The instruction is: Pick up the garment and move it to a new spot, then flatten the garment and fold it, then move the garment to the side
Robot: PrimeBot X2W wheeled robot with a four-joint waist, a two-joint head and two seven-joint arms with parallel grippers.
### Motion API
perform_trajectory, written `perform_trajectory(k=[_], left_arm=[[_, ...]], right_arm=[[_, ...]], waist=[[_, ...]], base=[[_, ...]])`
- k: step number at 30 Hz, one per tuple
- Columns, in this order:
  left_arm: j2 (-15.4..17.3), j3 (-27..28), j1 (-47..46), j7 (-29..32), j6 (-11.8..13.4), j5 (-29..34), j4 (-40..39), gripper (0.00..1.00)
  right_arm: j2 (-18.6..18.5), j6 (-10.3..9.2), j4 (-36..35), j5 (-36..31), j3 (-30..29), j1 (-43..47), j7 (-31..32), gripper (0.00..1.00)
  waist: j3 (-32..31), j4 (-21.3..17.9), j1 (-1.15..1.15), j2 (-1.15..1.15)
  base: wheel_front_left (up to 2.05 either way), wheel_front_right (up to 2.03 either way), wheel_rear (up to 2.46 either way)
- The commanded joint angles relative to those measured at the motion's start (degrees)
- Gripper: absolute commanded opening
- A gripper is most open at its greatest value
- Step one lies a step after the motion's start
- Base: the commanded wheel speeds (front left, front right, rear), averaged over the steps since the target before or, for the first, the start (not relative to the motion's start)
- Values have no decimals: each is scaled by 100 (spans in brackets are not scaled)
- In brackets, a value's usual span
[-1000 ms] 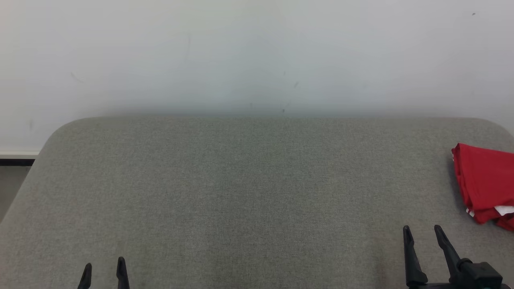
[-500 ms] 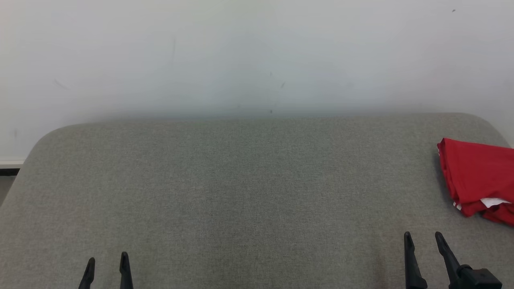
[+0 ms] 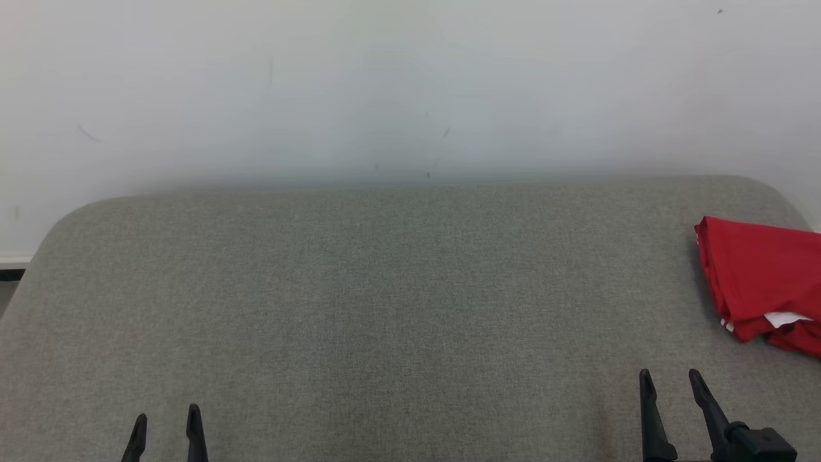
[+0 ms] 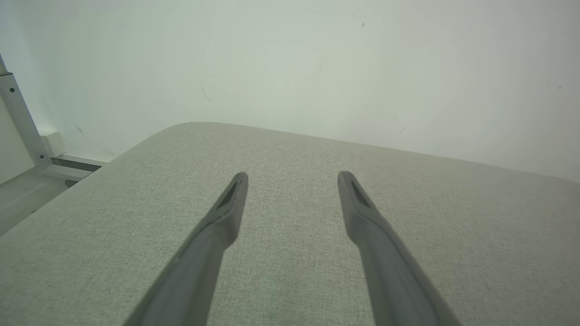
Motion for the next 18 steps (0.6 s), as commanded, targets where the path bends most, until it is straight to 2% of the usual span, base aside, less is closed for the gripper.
perform_trajectory(k=[1,12,13,18], left_arm=[[-7,14,-9,-16,7,16,17,100],[-7,0,-56,-16,6,39,66,100],[-2,-2,-3,0,-1,0,68,0],[-25,12,27,74,-4,-157,296,0]], right_arm=[[12,-2,-17,19,1,-24,-22,100],[20,-2,-49,14,25,-1,-23,100],[9,0,-30,10,26,-9,1,0],[22,0,183,160,4,45,92,0]], waist=[[7,-3,0,0],[36,2,0,0],[37,2,1,0],[41,2,0,0]], base=[[0,0,0],[0,0,0],[0,0,0],[0,0,0]])
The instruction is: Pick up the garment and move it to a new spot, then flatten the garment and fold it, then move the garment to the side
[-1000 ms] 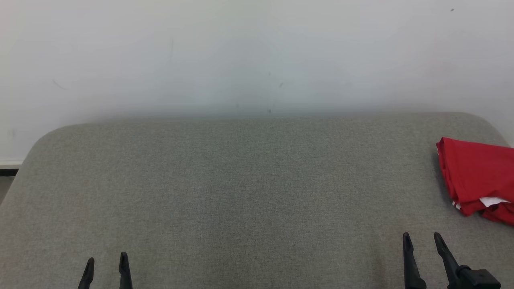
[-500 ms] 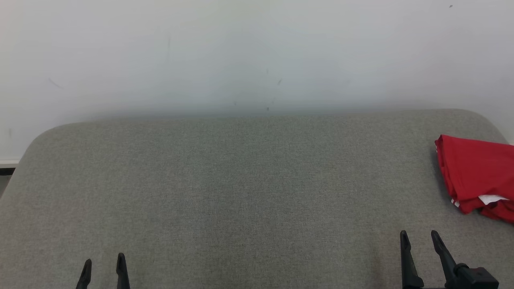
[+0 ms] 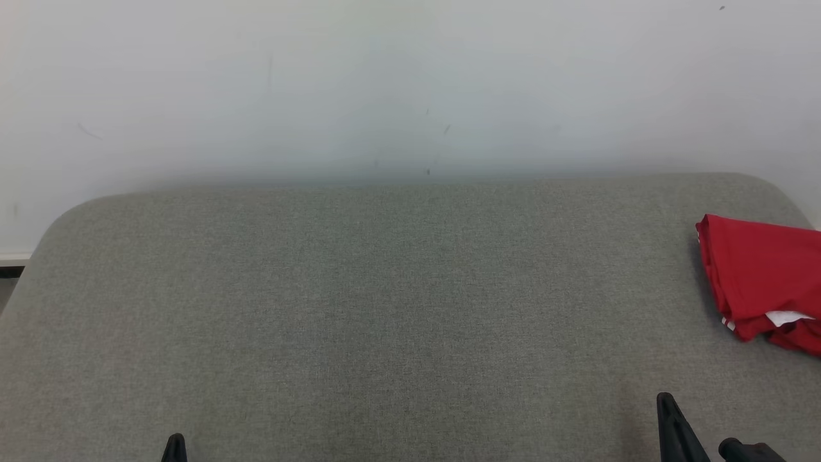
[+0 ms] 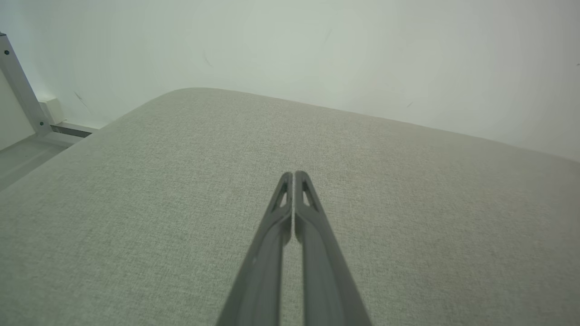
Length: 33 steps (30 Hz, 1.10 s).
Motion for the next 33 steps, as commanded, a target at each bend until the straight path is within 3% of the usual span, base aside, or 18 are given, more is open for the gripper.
perform_trajectory(k=[1,33], left_arm=[[5,28,-88,89,1,-241,-2,0],[17,-13,-546,868,4,-3262,8,0]], right_arm=[[-2,0,-13,262,-43,-86,89,0],[-5,1,-125,3483,-128,-441,861,0]], waist=[[5,0,0,0],[77,3,0,0]], base=[[0,0,0],[0,0,0]])
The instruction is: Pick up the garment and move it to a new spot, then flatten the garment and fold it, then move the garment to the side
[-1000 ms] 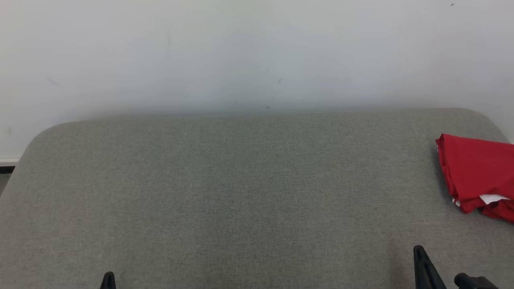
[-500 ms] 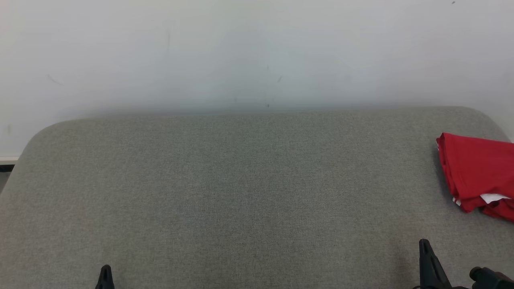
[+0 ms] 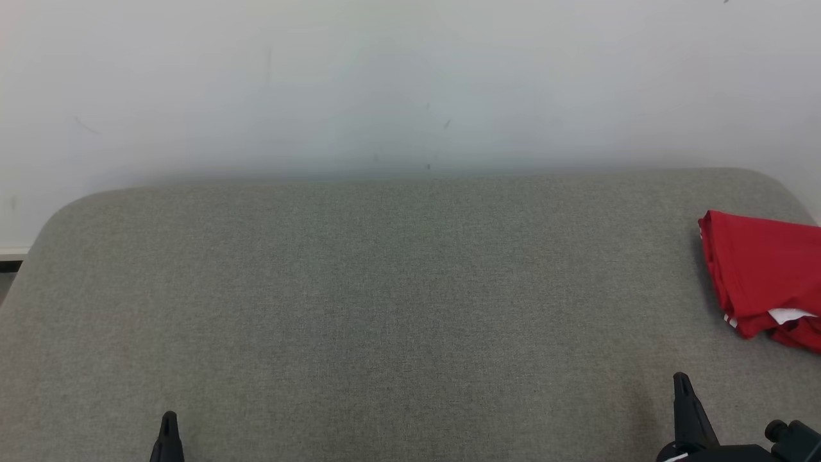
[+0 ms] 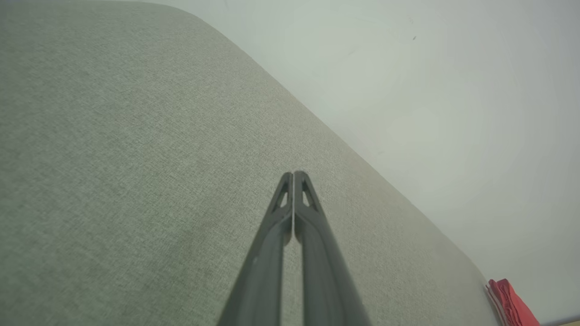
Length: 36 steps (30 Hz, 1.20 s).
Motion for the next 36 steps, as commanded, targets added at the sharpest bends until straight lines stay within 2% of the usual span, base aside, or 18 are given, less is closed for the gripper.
perform_trajectory(k=[1,19,36], left_arm=[[24,2,-153,49,4,-235,-63,0],[29,-3,-357,392,5,-1498,-40,0],[33,-6,-512,652,6,-2446,-22,0]], right_arm=[[-11,2,-89,232,-27,-145,47,0],[-12,2,-121,1583,-72,-302,384,0],[-13,3,-138,2602,-107,-419,637,0]], waist=[[3,0,0,0],[44,2,0,0],[80,3,-1,0]], base=[[0,0,0],[0,0,0],[0,0,0]])
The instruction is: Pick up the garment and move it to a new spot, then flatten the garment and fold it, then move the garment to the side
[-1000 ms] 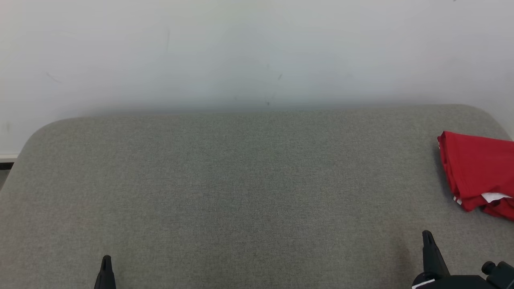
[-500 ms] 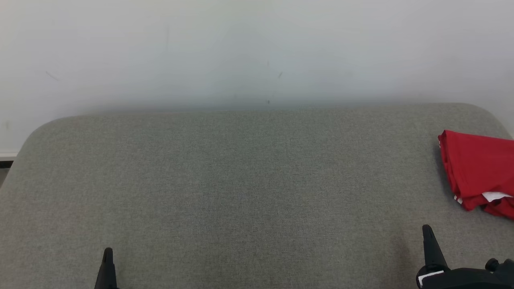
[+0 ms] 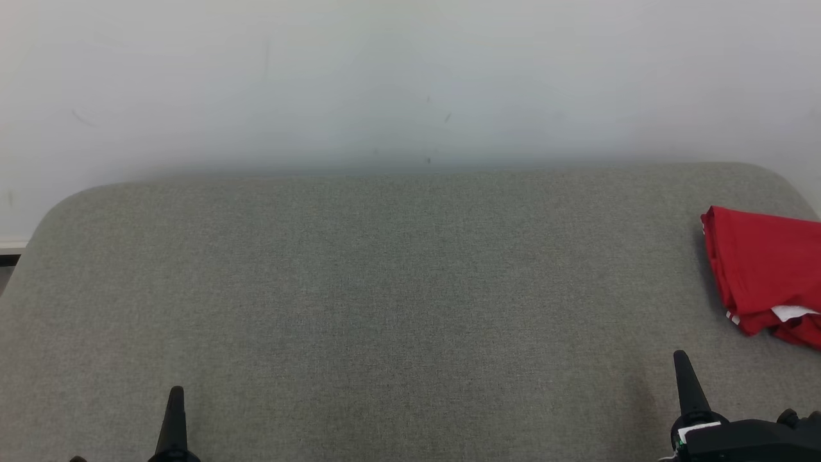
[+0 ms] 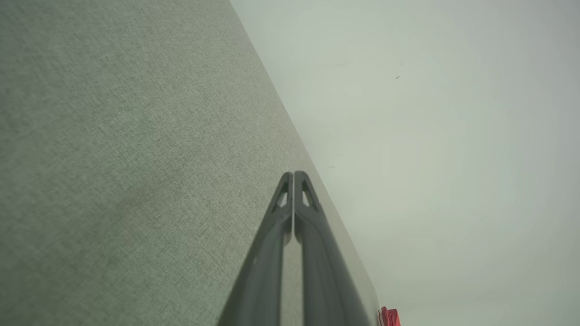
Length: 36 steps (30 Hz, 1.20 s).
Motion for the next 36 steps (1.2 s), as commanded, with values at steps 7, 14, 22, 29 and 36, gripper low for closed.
perform_trajectory(k=[7,14,22,29,36], left_arm=[[26,3,-173,121,7,-444,-22,0],[27,1,-229,220,7,-798,-15,0],[29,0,-286,319,8,-1185,-7,0],[30,-2,-334,393,8,-1442,-1,0],[31,-3,-381,481,9,-1780,8,0]], right_arm=[[-12,3,-64,483,-29,-137,110,0],[-13,3,-73,865,-40,-177,210,0],[-14,3,-78,1273,-55,-226,311,0],[-13,4,-85,1560,-66,-257,385,0],[-14,4,-91,1922,-75,-297,471,0]], waist=[[15,1,0,0],[31,1,0,0],[49,2,0,0],[63,3,0,0],[80,4,0,0]], base=[[0,0,0],[0,0,0],[0,0,0],[0,0,0],[0,0,0]])
